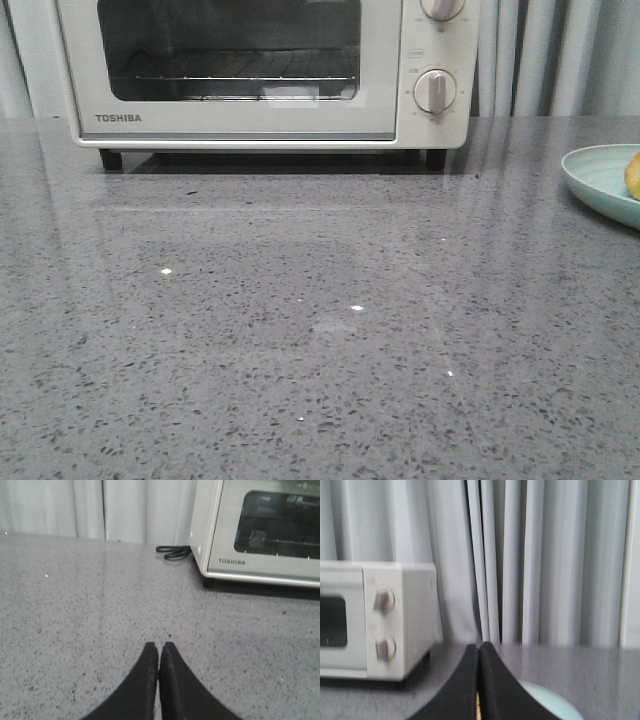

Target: Put bread in oven

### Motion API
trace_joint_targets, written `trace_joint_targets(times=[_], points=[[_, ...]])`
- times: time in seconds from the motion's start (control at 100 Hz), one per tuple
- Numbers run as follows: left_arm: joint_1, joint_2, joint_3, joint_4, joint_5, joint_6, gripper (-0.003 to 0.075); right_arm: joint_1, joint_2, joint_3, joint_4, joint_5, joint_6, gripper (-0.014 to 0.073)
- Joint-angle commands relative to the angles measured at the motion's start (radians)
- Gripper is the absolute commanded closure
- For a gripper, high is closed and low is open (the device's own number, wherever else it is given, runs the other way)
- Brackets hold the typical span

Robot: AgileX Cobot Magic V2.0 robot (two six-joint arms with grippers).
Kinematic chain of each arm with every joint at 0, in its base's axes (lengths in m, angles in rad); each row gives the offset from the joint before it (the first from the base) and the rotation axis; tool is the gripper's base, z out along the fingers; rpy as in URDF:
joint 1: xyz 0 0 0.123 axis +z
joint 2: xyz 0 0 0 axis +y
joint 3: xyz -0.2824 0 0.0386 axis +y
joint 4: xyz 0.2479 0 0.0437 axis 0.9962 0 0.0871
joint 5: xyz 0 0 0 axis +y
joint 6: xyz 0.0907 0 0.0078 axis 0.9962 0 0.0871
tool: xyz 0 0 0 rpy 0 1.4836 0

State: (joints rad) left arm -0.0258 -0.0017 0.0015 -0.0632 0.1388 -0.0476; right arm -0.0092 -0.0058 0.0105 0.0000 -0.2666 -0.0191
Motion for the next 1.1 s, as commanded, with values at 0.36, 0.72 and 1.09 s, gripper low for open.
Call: trace_joint_targets(times=[0.36, 0.72, 1.09], points=[[-0.006, -0.027, 0.021, -0.173, -0.173, -0.007, 0.0742, 0.001, -0.023, 0.024, 0.000, -0.236, -0.001, 0.0669], [-0.006, -0.027, 0.015, -0.567, -0.276, -0.009, 0.0741, 0.001, -0.023, -0.030, 0.000, -0.040, 0.225, 0.0669], [-0.006, -0.027, -0.024, -0.561, -0.303, -0.009, 0.0741, 0.003, -0.021, -0.212, 0.000, 0.371, 0.309, 0.0669]])
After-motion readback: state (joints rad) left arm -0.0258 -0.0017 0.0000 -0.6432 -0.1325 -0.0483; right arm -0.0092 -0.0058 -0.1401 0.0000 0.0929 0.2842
